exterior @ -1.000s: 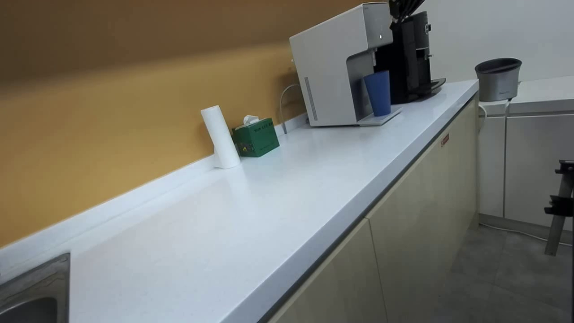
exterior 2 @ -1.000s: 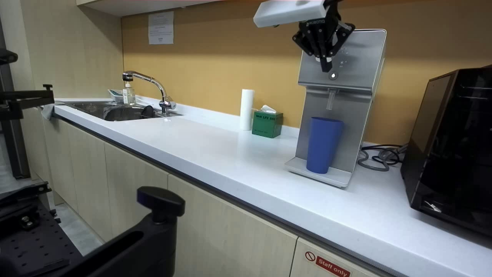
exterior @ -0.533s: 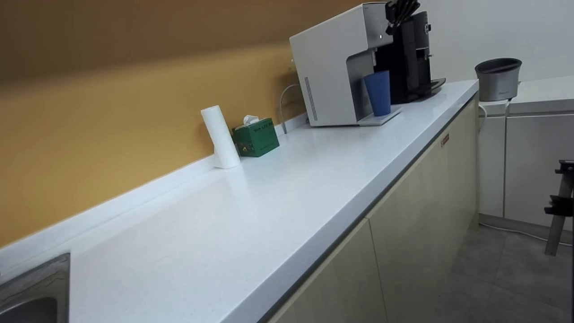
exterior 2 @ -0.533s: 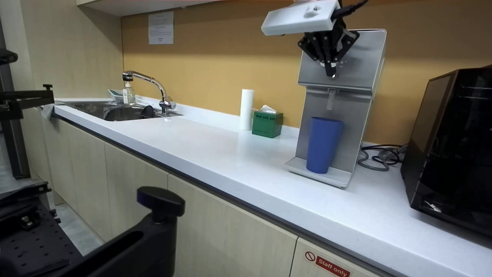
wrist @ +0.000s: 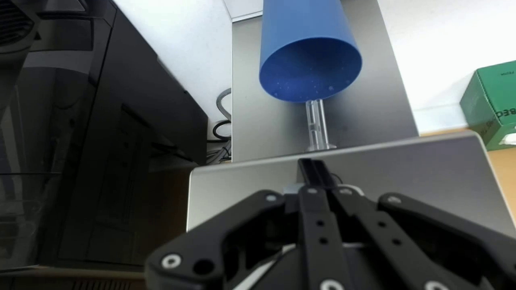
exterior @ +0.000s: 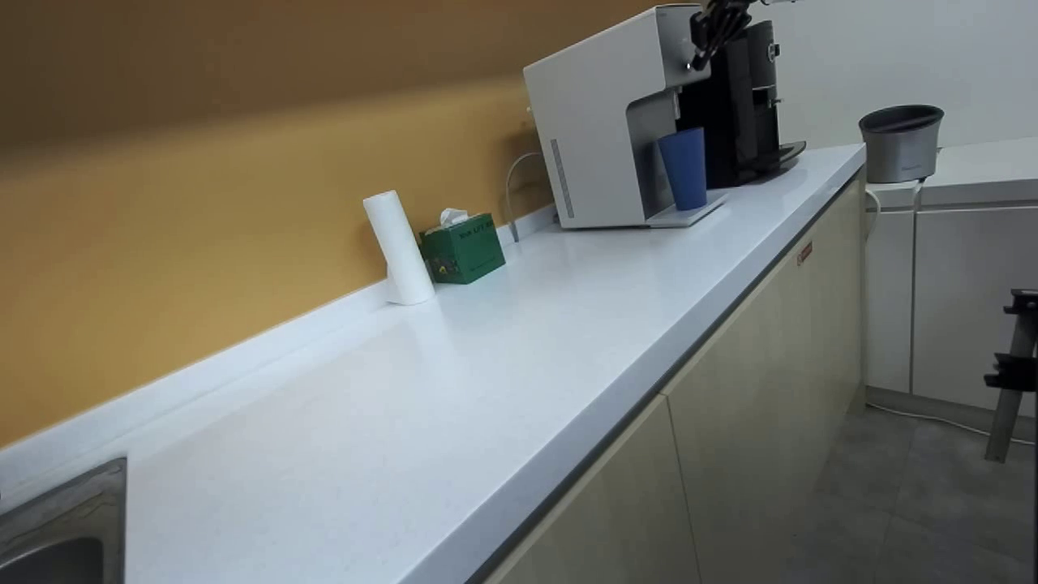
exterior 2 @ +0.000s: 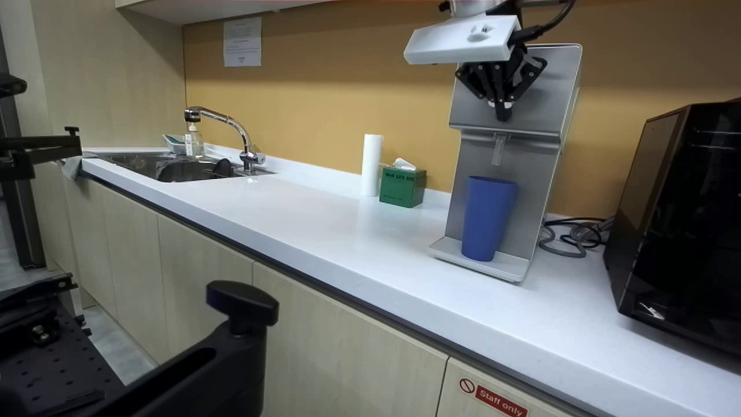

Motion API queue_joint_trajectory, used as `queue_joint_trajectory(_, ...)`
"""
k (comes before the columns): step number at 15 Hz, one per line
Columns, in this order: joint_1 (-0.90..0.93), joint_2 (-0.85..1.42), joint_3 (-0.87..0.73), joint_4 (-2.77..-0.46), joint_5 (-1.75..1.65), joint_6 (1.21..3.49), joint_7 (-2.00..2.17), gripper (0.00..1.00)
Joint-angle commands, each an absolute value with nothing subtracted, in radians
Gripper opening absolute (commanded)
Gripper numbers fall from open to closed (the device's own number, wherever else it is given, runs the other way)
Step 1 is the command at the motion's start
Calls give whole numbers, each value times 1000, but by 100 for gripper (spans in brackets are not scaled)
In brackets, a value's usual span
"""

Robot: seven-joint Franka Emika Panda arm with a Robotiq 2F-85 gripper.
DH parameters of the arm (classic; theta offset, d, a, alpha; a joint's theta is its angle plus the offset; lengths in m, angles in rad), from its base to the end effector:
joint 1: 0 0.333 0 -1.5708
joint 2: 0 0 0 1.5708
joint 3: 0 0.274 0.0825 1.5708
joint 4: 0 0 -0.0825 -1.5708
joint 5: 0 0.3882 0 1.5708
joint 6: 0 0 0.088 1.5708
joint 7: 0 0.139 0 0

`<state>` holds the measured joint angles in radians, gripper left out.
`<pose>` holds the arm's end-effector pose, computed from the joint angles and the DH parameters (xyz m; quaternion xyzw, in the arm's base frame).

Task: Press the water dispenser button

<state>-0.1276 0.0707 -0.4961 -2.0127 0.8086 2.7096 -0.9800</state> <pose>0.5037 -0.3773 0.4209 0.9142 -0.1226 0.3848 0.0333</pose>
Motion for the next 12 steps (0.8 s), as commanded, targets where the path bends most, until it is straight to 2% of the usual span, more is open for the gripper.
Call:
queue_joint_trajectory(1, -139, 101, -495, -1959, 852, 2674, -1014, 0)
queue_joint_trajectory(12, -146, 110, -491, -1947, 904, 2602, -1047, 0)
